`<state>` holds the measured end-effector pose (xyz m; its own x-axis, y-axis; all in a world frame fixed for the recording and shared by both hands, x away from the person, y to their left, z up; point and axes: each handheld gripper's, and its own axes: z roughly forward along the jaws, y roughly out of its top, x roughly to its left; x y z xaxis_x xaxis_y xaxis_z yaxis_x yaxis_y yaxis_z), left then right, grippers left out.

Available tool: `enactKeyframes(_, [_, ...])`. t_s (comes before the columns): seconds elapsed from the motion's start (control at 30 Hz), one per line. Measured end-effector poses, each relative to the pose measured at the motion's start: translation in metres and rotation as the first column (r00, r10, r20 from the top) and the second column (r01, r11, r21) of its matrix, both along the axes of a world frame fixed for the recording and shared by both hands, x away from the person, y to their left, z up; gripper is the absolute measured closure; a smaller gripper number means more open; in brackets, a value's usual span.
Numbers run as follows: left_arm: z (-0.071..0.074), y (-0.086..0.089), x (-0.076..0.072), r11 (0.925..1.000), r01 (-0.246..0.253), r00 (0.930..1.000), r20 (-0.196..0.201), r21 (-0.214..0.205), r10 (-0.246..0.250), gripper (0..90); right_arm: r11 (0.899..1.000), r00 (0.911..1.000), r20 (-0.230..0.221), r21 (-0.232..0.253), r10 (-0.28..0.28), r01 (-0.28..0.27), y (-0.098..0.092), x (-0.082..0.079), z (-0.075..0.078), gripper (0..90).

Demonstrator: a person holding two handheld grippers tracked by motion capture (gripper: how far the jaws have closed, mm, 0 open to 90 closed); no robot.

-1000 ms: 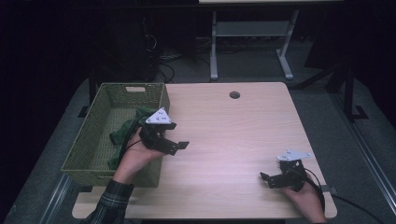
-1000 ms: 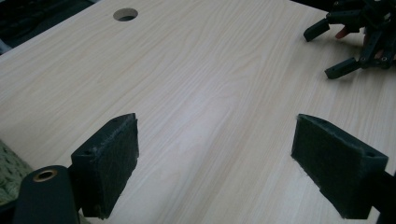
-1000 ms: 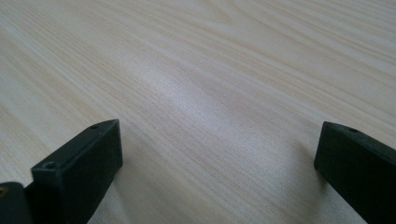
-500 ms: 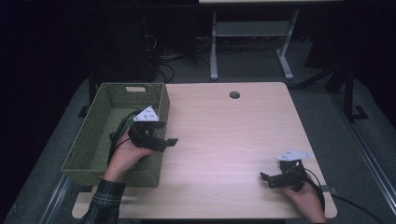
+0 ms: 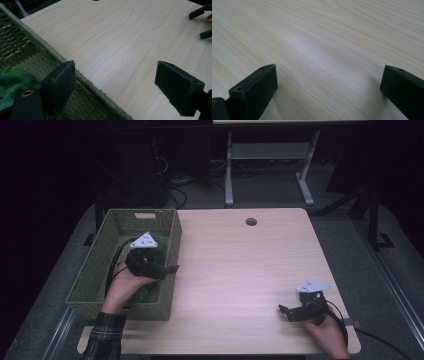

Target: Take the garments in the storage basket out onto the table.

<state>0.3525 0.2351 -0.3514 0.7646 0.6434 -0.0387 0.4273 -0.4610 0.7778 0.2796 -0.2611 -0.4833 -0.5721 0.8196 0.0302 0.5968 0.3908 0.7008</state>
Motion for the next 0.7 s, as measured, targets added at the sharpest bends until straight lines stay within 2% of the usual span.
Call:
enactKeyframes(0.3, [0.002,0.025,0.001,0.9985,-0.051,0.9987,0.004,0.020,0.051,16.4,1.000,1.0000,0.000,0.000,0.000,0.000,0.000,0.000,0.000,0.6])
enactKeyframes(0.63, [-0.004,0.051,0.004,0.9923,-0.110,0.9936,-0.022,0.058,0.111,16.6,1.000,1.0000,0.000,0.000,0.000,0.000,0.000,0.000,0.000,0.6])
enactKeyframes(0.7, [-0.005,0.055,0.005,0.9911,-0.121,0.9921,-0.027,0.054,0.123,17.5,1.000,1.0000,0.000,0.000,0.000,0.000,0.000,0.000,0.000,0.6])
